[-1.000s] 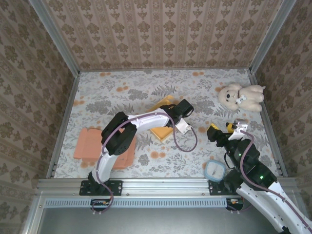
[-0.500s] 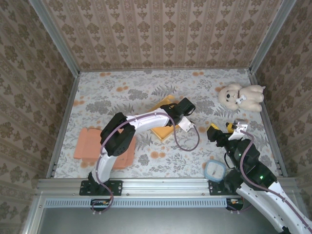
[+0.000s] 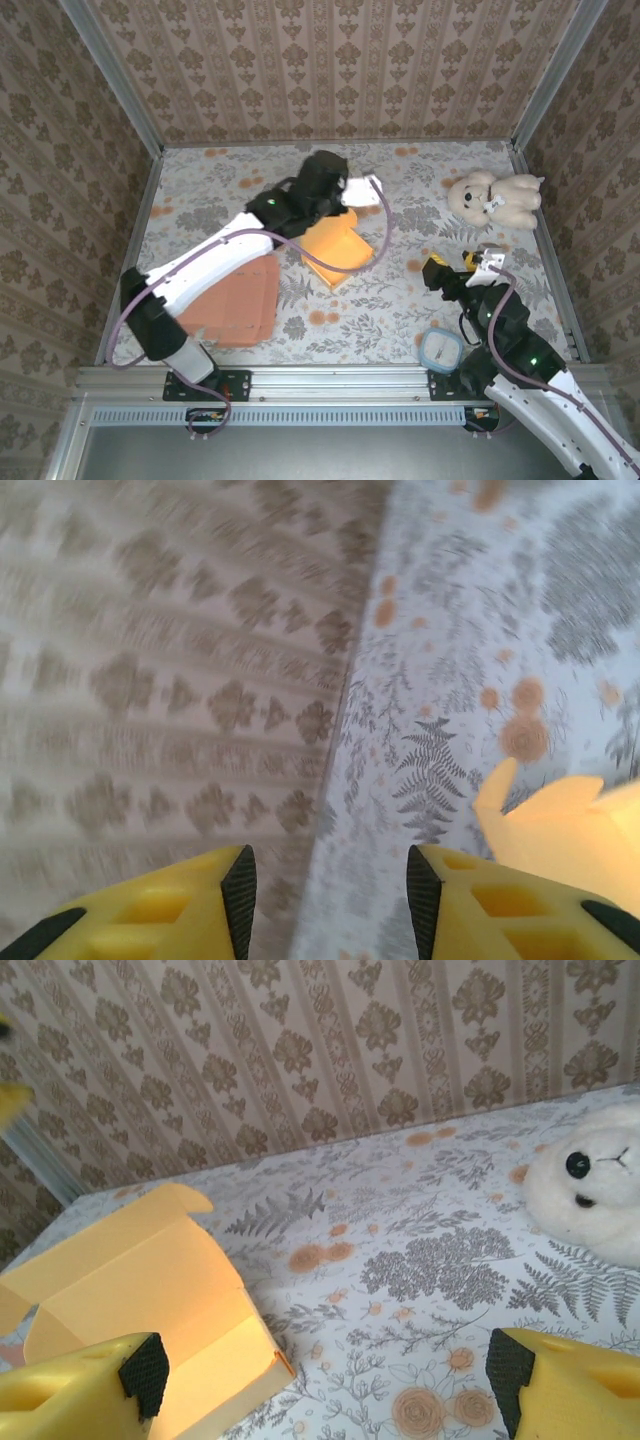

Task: Fold the paper box

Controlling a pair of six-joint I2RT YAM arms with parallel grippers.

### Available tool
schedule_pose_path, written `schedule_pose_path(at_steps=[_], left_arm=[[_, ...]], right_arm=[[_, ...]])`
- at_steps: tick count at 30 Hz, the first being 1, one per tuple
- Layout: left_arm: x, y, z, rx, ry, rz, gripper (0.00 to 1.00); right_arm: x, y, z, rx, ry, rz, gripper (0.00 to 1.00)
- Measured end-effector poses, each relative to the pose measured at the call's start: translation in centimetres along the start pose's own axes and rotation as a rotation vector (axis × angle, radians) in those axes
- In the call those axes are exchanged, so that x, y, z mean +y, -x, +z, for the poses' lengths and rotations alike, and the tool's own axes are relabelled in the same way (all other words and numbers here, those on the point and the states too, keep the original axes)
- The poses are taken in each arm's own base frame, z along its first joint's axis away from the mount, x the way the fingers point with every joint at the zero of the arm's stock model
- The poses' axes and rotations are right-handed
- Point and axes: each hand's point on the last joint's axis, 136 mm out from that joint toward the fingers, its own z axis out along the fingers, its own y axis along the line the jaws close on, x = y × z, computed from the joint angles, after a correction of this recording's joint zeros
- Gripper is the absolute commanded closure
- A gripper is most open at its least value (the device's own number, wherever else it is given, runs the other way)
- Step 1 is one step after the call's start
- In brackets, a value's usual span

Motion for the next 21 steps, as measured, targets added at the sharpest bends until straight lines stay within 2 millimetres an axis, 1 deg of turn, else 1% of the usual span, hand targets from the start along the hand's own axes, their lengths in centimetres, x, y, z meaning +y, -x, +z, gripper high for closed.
schedule_pose_path(at_steps=[1, 2, 3, 4, 6, 8, 10, 12, 15, 18, 21], left_arm=[[1.1, -0.6, -0.6, 0.005, 0.02, -0.094, 0.32], [2.3, -1.4, -1.4, 0.006, 0.043, -0.212, 0.29], [3.1, -2.2, -2.1, 0.004, 0.062, -0.321, 0.28], [3.5, -3.1, -2.6, 0.004, 0.069, -0.419, 0.27], [3.5, -5.7, -3.8, 0.014, 0.073, -0.621, 0.26], [2.4, -7.9, -4.1, 0.037, 0.051, -0.775, 0.26], [1.0, -9.7, -3.5, 0.069, 0.007, -0.88, 0.26], [-0.6, -11.4, -2.2, 0.121, -0.052, -0.952, 0.28], [-2.5, -13.1, 0.1, 0.197, -0.13, -0.998, 0.32], [-4.4, -13.3, 1.6, 0.241, -0.211, -0.999, 0.32], [-5.8, -12.8, 1.9, 0.253, -0.265, -0.98, 0.32]], right_arm=[[0.2, -0.3, 0.3, 0.014, 0.005, -0.011, 0.12], [0.5, -0.6, 0.6, 0.031, 0.014, -0.021, 0.12], [0.8, -1.1, 1.1, 0.056, 0.021, -0.035, 0.12], [1.1, -1.6, 1.5, 0.08, 0.029, -0.049, 0.12], [1.7, -3.0, 2.5, 0.141, 0.041, -0.077, 0.11], [2.0, -4.4, 3.3, 0.2, 0.049, -0.099, 0.11], [2.4, -5.5, 4.0, 0.248, 0.058, -0.112, 0.11], [2.8, -6.5, 4.6, 0.289, 0.067, -0.122, 0.11], [3.3, -7.6, 5.5, 0.349, 0.073, -0.136, 0.11], [4.0, -7.5, 6.4, 0.383, 0.073, -0.145, 0.11], [4.7, -6.8, 7.5, 0.395, 0.067, -0.156, 0.11]])
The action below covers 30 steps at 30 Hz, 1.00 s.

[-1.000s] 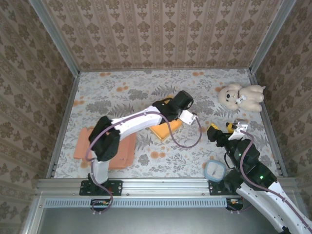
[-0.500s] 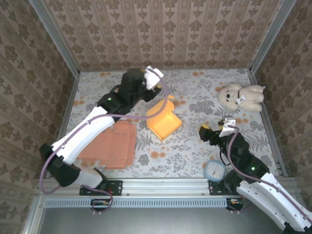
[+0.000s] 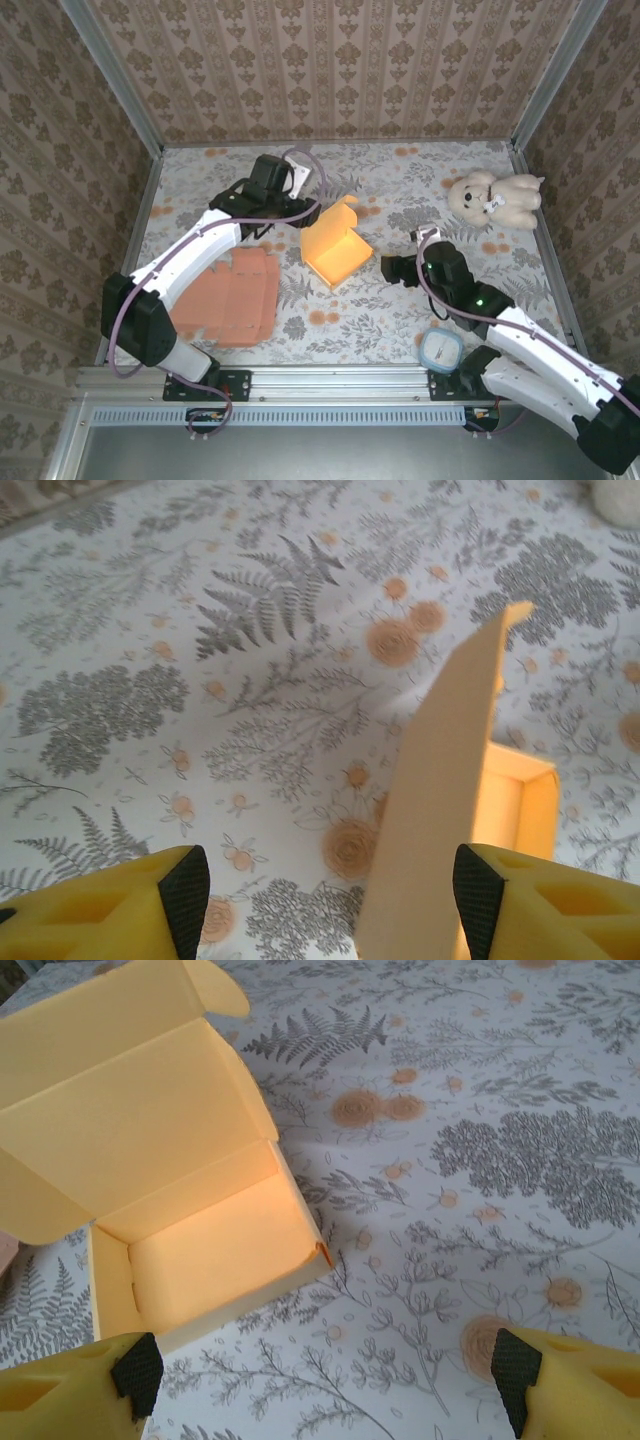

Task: Fold the paper box

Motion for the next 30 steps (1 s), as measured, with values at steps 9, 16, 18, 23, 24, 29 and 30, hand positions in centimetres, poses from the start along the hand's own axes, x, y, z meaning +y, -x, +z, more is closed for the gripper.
schedule_pose_path(at_steps=[9, 16, 18, 23, 24, 29, 30], left_arm=[[-4.2, 1.5, 0.0, 0.008, -0.029, 0.162, 0.31], [-3.7, -0.7, 3.5, 0.142, 0.033, 0.289, 0.35], [-3.3, -1.4, 4.2, 0.18, 0.039, 0.317, 0.4], [-3.4, -1.4, 5.2, 0.21, 0.031, 0.389, 0.68], [-3.4, -1.3, 5.3, 0.213, 0.029, 0.405, 0.75], [-3.7, -1.0, 5.9, 0.222, 0.02, 0.508, 1.0], [-3.8, -1.0, 5.9, 0.223, 0.018, 0.536, 1.0]], right_arm=[[-0.8, 2.6, 4.1, 0.043, -0.086, 0.0, 0.12], [-2.0, 2.6, 5.4, 0.06, -0.122, -0.002, 0.12], [-2.4, 3.1, 5.5, 0.043, -0.129, 0.005, 0.12], [-3.9, 3.8, 5.6, 0.013, -0.142, 0.034, 0.12], [-4.2, 3.9, 5.7, 0.009, -0.138, 0.038, 0.12], [-4.8, 3.9, 6.4, -0.013, -0.085, 0.001, 0.12], [-4.7, 3.8, 6.7, -0.015, -0.07, -0.02, 0.12]])
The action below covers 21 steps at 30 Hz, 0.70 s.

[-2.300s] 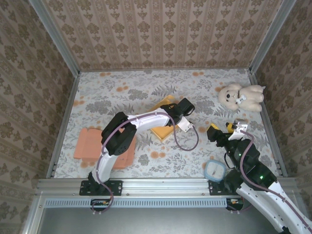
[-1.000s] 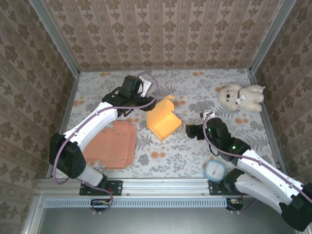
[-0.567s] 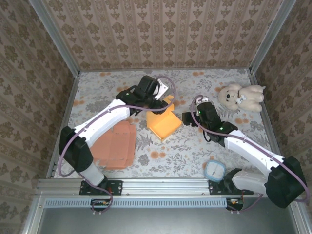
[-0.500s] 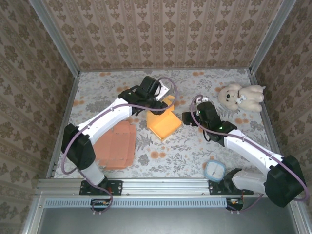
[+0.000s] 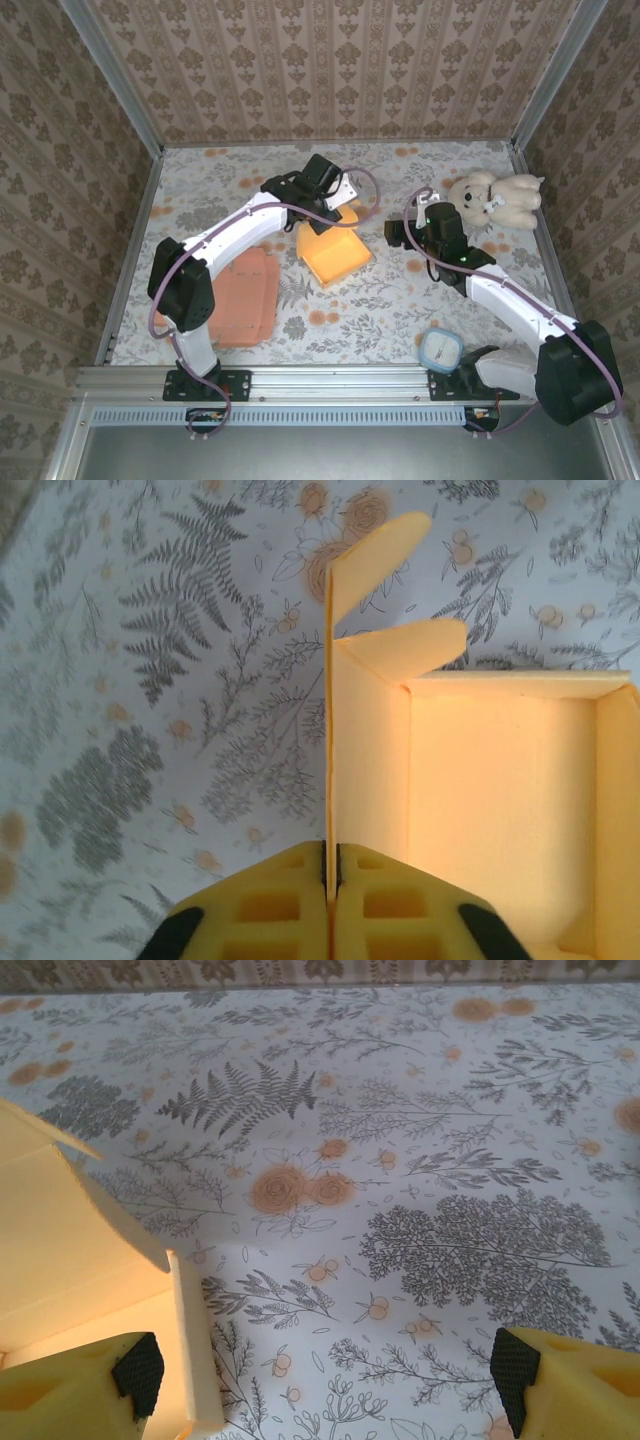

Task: Fold the paper box

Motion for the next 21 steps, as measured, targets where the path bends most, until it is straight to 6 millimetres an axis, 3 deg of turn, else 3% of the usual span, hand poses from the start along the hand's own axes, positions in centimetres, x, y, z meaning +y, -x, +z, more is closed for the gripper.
schedule_pose_path(at_steps=[9, 18, 21], left_arm=[[-2.1, 1.1, -0.9, -0.067, -0.07, 0.31, 1.0], [-3.9, 3.1, -8.0, -0.33, -0.122, 0.532, 1.0], [-3.7, 3.4, -9.0, -0.373, -0.122, 0.559, 1.0]], right_arm=[[0.9, -1.4, 2.5, 0.002, 0.207, -0.215, 0.23], [3.9, -0.8, 2.0, -0.099, 0.438, -0.448, 0.34], [4.7, -1.0, 1.7, -0.115, 0.487, -0.5, 0.35]])
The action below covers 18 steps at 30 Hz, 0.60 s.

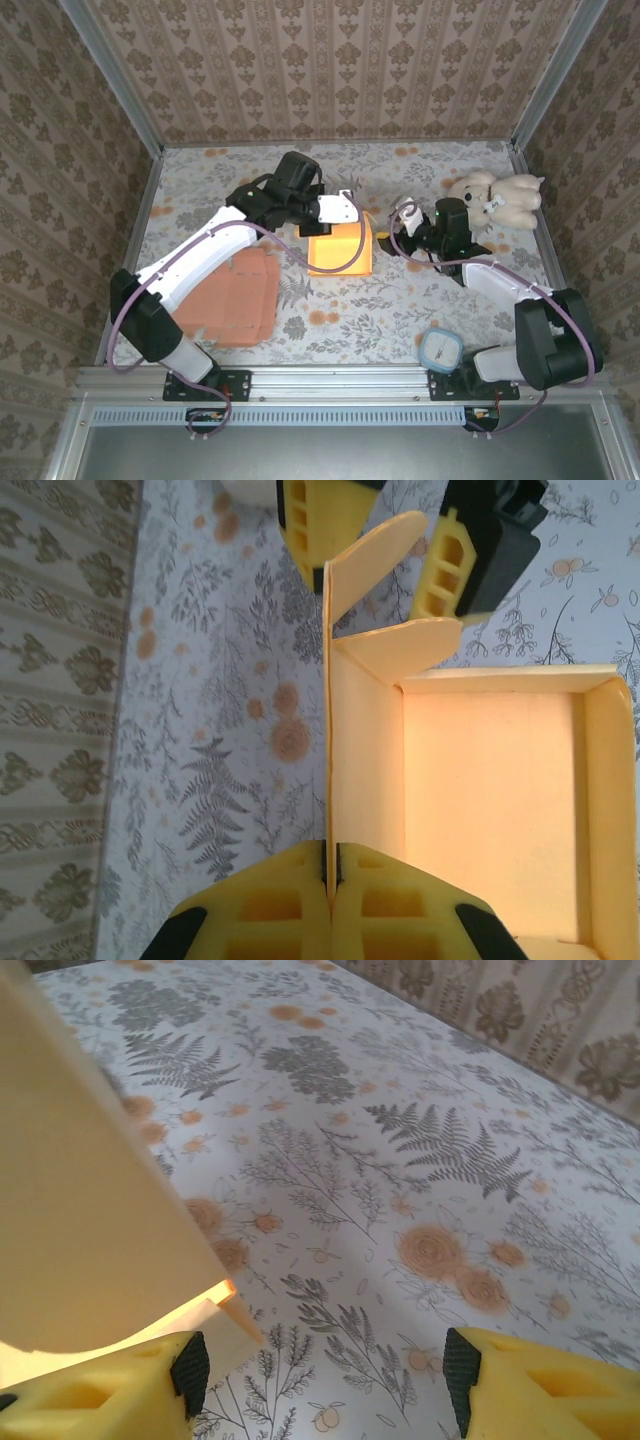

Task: Fold the paper box

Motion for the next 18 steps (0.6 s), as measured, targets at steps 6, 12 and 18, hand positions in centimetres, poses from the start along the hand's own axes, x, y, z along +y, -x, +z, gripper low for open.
schedule_pose_path(at_steps=[6, 12, 18], left_arm=[[-0.7, -0.6, 0.4, -0.014, -0.02, 0.023, 1.0], [-1.0, -0.7, 0.6, -0.016, -0.026, 0.034, 1.0], [-1.1, -0.5, 0.7, -0.019, -0.026, 0.046, 1.0]], right_arm=[[0.5, 1.3, 0.0, -0.02, 0.048, -0.066, 0.37], [1.1, 2.0, -0.1, -0.033, 0.088, -0.091, 0.38], [2.6, 2.2, 0.3, -0.039, 0.138, -0.111, 0.41]])
